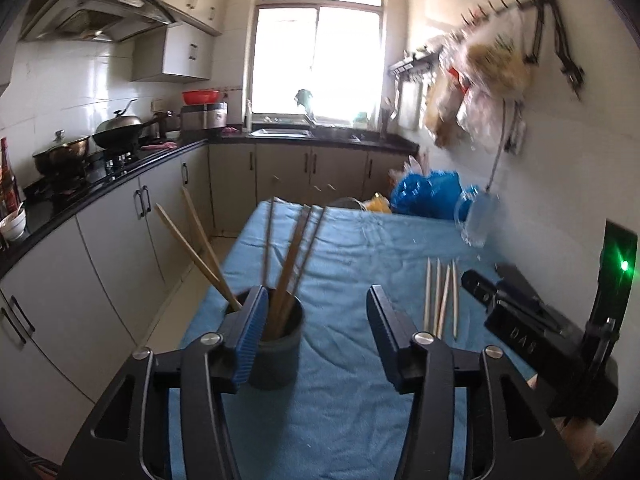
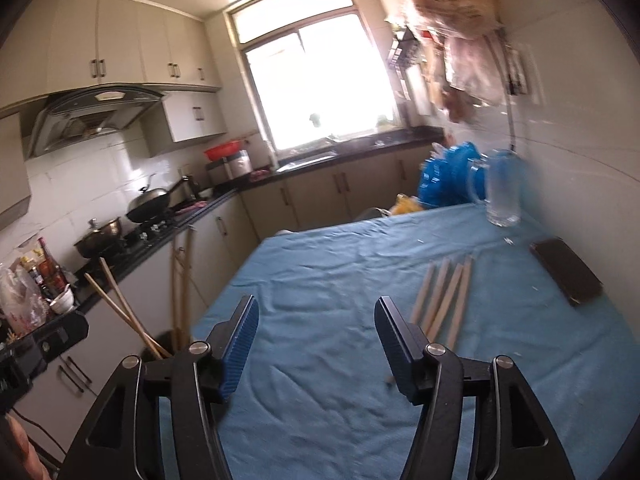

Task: Organize utensils
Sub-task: 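Move both open grippers back over the remaining chopsticks, then close the left gripper on a chopstick while the right gripper grasps another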

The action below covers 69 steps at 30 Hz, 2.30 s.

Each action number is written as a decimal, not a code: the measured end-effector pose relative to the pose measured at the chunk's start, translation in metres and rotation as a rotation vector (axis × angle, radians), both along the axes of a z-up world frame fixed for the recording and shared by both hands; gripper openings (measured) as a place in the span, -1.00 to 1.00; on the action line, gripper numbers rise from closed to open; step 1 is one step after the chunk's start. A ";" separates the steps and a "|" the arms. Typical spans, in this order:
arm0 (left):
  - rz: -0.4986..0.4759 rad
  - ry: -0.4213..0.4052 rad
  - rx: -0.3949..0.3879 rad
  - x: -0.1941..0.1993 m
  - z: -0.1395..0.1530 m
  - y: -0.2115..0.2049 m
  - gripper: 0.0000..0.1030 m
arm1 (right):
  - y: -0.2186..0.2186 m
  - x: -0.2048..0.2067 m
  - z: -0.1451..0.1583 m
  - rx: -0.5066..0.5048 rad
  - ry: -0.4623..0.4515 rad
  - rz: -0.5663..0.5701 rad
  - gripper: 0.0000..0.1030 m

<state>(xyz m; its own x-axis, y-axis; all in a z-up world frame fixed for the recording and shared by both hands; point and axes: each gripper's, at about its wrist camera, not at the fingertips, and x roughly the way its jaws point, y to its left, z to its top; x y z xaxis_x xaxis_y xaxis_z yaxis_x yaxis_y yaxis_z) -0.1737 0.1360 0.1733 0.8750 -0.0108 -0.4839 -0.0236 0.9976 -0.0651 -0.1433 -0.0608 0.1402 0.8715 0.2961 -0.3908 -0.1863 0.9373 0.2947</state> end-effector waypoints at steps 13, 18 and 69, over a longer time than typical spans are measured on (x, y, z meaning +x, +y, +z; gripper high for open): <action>-0.067 0.097 0.098 0.010 -0.024 -0.049 0.10 | -0.060 -0.007 -0.023 0.008 0.079 -0.096 0.31; -0.092 0.131 0.112 0.023 -0.034 -0.063 0.12 | -0.072 -0.003 -0.032 0.011 0.102 -0.110 0.32; -0.255 0.617 -0.162 0.161 -0.159 -0.109 -0.87 | -0.103 0.137 -0.114 -0.278 0.589 0.017 -0.84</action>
<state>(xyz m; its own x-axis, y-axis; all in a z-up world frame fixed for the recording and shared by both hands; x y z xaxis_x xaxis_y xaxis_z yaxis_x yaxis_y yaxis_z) -0.0131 0.0265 0.0143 0.4005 -0.2944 -0.8677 0.1299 0.9557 -0.2643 -0.0067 -0.1635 0.0263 0.4843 0.1270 -0.8656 -0.0837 0.9916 0.0987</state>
